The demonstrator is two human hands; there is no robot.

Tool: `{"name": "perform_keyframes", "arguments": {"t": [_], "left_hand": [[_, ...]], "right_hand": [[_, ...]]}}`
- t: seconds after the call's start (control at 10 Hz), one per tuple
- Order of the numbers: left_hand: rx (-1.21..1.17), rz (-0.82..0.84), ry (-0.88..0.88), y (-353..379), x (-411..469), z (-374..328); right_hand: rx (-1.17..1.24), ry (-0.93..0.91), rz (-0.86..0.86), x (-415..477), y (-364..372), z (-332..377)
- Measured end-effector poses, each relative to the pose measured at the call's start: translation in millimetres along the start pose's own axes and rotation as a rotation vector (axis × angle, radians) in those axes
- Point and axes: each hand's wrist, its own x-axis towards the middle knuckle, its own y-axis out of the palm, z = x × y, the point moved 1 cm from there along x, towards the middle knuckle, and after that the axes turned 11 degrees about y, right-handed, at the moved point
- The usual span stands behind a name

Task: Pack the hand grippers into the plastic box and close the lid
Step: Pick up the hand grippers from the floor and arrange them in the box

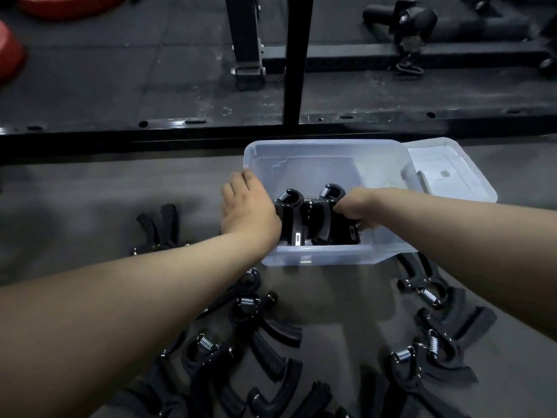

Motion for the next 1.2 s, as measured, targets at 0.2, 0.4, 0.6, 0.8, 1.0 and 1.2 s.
{"name": "perform_keyframes", "arguments": {"t": [0.2, 0.4, 0.6, 0.8, 1.0, 1.2], "left_hand": [[-0.003, -0.011, 0.030, 0.4, -1.1, 1.0], [0.030, -0.001, 0.028, -1.0, -0.7, 0.9], [0.034, 0.002, 0.032, -1.5, -0.9, 0.6], [0.045, 0.009, 0.040, 0.0, -0.1, 1.1], [0.045, 0.013, 0.041, 0.1, -0.3, 1.8], [0.025, 0.016, 0.037, 0.0, -0.9, 1.5]], "right_hand": [[-0.006, 0.015, -0.005, 10.6, -16.8, -3.1], [-0.169, 0.006, 0.012, 6.0, -5.7, -5.6], [-0.273, -0.073, -0.051, 4.5, 1.8, -4.8], [-0.489, -0.059, 0.009, -0.9, 21.3, -9.4], [-0.163, 0.071, -0.043, 0.4, 32.4, 0.6], [0.478, 0.279, -0.016, 30.1, 45.3, -4.4]]}}
